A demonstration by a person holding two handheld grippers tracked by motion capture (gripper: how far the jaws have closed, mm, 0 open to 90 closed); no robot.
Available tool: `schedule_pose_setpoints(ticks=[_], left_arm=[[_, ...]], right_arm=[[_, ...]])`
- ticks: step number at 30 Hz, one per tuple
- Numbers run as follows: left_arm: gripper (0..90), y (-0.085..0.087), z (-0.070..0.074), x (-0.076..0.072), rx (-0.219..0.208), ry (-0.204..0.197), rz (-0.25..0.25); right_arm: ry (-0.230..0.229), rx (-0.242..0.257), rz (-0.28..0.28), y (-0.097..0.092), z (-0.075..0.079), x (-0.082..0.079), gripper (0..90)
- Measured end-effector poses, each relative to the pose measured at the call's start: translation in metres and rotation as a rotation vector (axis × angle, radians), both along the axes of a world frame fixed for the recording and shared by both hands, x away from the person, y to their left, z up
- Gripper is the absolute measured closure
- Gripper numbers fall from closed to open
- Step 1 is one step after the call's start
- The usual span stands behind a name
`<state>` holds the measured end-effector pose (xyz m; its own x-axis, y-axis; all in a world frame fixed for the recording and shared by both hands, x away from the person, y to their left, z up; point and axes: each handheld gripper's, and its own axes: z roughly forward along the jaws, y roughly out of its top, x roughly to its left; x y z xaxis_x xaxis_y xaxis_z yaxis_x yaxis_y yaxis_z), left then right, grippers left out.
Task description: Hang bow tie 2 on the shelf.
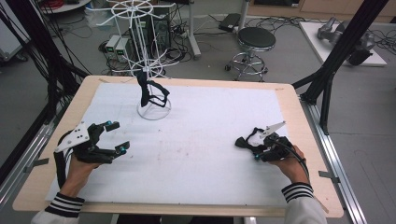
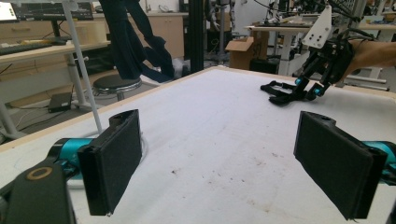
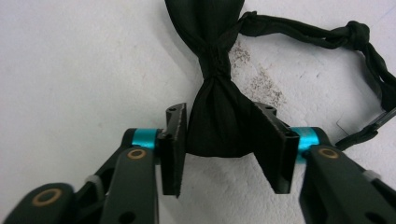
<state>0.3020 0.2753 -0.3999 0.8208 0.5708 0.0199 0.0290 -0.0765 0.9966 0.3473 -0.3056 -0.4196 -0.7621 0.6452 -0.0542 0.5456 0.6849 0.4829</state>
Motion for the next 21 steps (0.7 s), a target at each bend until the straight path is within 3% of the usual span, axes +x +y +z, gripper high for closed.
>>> schedule_pose_setpoints(ticks=[7,15,21], left_arm=[[15.6,-0.0009,-0.0005,-0.0001,0.006,0.002,-0.004],[15.7,-0.0029,-0.0005,-0.0006,0.008,0.000,-0.007],[15.6,-0.0029,-0.0002,-0.0009,0.011,0.000,-0.007]], right_arm=[[-0.016,-0.022,-0.005,-0.0003,0.0010,0.0005,79.2],[-0.025,-0.042,0.002,0.0026,0.0026,-0.0010,83.5],[-0.042,0.003,0.001,0.0002,0.0066,-0.0021,83.9]])
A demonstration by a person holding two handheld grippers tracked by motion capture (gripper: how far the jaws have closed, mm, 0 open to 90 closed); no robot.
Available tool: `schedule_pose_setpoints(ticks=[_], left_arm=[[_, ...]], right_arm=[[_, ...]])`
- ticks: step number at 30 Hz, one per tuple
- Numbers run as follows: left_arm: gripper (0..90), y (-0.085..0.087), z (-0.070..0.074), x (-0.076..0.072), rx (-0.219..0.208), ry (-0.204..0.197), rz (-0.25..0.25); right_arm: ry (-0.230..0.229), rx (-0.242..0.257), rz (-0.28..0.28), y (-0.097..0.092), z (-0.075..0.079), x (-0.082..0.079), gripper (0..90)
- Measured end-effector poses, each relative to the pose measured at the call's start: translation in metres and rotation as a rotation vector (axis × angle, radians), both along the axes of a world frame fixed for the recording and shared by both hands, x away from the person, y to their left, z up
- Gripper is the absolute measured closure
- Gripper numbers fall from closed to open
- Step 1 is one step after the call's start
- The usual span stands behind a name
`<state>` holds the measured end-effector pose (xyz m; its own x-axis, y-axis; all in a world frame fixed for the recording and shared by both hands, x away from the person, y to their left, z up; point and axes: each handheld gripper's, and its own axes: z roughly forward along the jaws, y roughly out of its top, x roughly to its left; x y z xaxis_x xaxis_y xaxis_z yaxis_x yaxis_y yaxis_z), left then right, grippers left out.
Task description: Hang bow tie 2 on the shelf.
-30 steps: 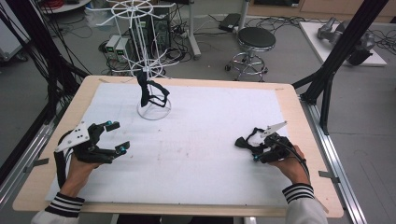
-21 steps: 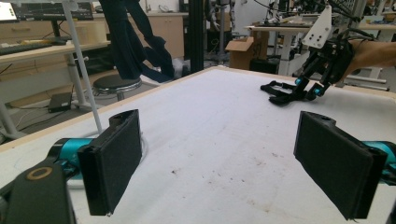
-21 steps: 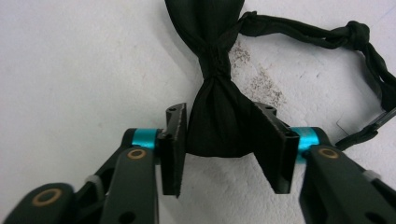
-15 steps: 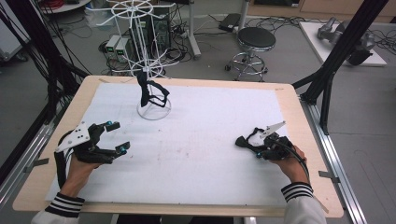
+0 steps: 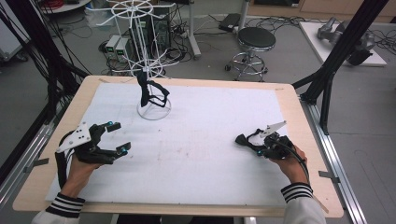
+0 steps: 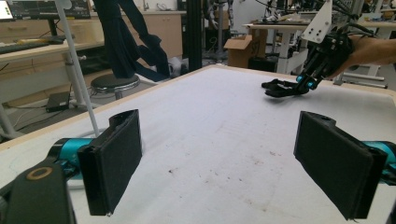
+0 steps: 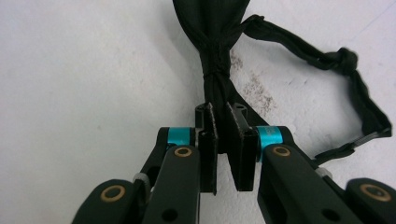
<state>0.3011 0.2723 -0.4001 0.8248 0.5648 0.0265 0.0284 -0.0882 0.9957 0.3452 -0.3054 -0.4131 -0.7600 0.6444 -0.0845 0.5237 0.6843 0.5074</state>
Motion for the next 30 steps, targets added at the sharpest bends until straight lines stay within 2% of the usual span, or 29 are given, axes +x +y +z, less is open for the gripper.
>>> schedule_pose_setpoints(ticks=[5,14,21,30], left_arm=[[15.7,-0.002,0.001,0.000,0.001,-0.001,-0.010],[15.7,-0.003,0.008,0.000,-0.007,-0.015,-0.015],[15.7,-0.013,0.015,0.002,0.006,-0.021,-0.045],[15.7,-0.027,0.031,0.004,0.008,-0.041,-0.081]], right_arm=[[-0.026,0.043,0.003,-0.002,0.006,-0.003,83.9],[-0.098,0.168,0.028,0.000,0.017,-0.008,83.9],[-0.141,0.273,0.064,0.004,0.028,-0.012,83.8],[-0.199,0.410,0.109,0.012,0.046,-0.018,83.8]])
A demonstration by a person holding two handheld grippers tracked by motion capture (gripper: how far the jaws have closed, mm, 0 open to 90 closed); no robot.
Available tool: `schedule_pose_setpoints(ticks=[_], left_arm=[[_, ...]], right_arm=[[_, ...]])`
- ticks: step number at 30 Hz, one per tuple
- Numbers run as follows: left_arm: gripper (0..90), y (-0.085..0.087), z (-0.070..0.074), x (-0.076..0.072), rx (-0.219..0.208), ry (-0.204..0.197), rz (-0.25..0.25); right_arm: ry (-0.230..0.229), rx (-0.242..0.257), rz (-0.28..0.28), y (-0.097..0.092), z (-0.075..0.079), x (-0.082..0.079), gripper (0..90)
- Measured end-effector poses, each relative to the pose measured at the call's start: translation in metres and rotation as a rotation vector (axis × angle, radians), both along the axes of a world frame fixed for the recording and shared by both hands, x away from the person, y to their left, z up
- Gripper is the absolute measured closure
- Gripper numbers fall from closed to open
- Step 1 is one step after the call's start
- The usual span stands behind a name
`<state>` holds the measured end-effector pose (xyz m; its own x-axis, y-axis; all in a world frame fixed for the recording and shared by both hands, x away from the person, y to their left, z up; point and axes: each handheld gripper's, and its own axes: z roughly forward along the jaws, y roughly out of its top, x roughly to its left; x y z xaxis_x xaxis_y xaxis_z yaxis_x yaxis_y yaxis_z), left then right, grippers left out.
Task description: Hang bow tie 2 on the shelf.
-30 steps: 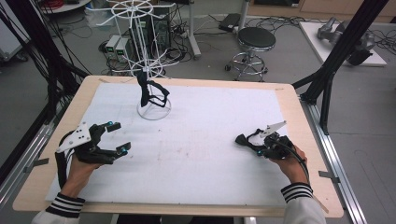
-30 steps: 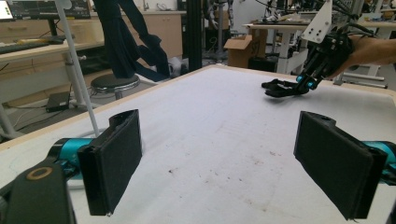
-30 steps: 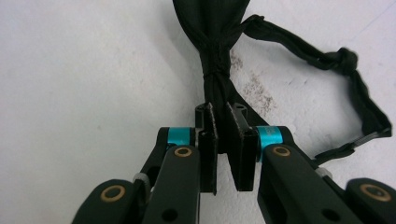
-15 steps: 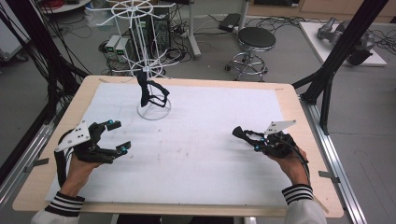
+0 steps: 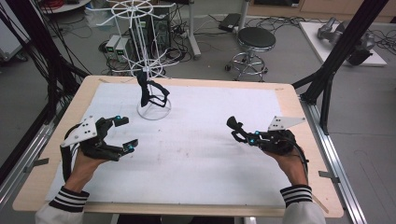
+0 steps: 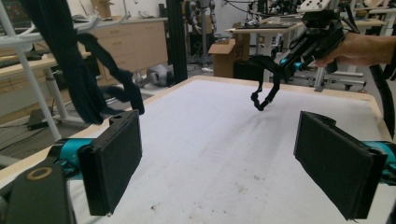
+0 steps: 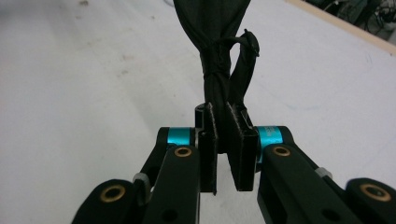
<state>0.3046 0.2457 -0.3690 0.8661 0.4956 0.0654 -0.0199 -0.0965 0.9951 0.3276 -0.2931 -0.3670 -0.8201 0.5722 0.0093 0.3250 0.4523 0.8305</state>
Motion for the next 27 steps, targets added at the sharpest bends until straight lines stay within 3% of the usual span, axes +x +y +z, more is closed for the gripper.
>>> schedule_pose_setpoints(ticks=[13,22,27], left_arm=[[15.7,-0.022,0.020,0.002,0.018,-0.016,-0.063],[15.7,-0.037,0.030,0.005,0.024,-0.014,-0.113],[15.7,-0.045,0.035,0.008,0.031,-0.012,-0.138]], right_arm=[[-0.062,0.094,0.082,0.018,0.015,-0.007,83.8],[-0.097,0.104,0.148,0.033,0.025,-0.009,83.8],[-0.109,0.140,0.190,0.042,0.028,-0.011,83.8]])
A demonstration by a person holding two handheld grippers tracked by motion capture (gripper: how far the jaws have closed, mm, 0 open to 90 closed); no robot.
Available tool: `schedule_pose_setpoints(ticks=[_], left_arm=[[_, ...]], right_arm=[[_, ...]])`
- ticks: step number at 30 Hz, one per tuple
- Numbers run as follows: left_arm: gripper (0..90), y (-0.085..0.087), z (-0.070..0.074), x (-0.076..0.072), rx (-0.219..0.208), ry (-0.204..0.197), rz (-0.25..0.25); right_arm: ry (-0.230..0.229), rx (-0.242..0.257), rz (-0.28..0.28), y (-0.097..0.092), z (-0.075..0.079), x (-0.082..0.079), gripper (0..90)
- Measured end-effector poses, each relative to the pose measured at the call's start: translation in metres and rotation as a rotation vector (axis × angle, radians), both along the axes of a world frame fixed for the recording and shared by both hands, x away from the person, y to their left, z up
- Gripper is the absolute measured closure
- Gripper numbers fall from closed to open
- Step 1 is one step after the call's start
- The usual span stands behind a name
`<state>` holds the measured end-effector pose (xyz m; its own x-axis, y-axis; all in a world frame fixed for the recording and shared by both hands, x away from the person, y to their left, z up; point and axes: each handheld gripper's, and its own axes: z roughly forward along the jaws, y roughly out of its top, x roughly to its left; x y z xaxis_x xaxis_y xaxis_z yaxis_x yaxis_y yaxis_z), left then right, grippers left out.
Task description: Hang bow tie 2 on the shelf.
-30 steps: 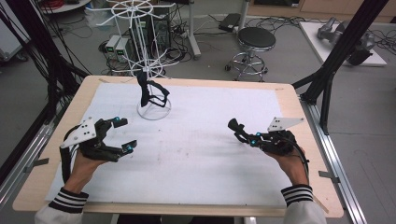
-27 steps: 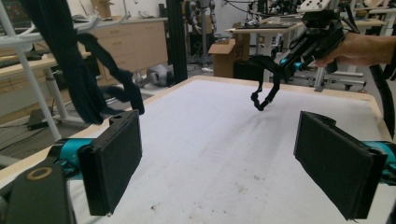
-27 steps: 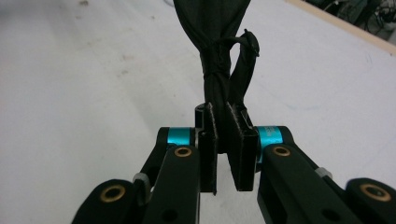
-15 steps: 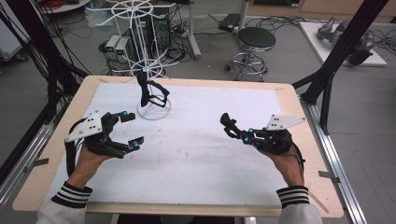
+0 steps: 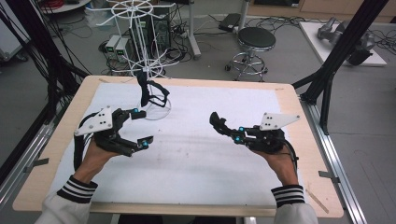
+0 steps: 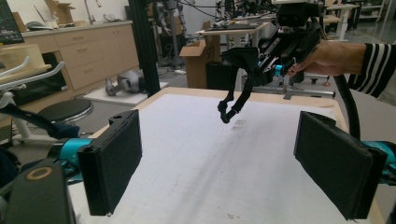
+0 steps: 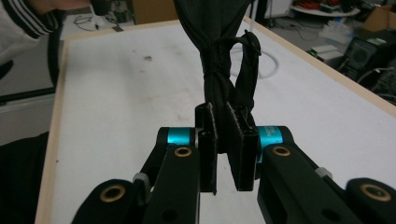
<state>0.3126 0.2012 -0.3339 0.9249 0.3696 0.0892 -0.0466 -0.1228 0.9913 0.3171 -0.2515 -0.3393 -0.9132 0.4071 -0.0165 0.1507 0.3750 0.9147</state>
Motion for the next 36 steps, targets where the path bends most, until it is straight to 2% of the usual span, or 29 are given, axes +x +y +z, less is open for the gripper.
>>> schedule_pose_setpoints(ticks=[10,18,36], left_arm=[[15.7,-0.012,0.010,0.007,0.017,0.012,-0.037],[15.7,-0.027,0.012,0.011,0.042,0.017,-0.076],[15.7,-0.053,0.020,0.018,0.060,0.051,-0.144]], right_arm=[[-0.016,0.015,0.081,0.020,0.003,0.003,83.7],[-0.022,0.014,0.138,0.041,0.005,0.007,83.7],[-0.033,-0.010,0.208,0.067,0.009,0.011,83.7]])
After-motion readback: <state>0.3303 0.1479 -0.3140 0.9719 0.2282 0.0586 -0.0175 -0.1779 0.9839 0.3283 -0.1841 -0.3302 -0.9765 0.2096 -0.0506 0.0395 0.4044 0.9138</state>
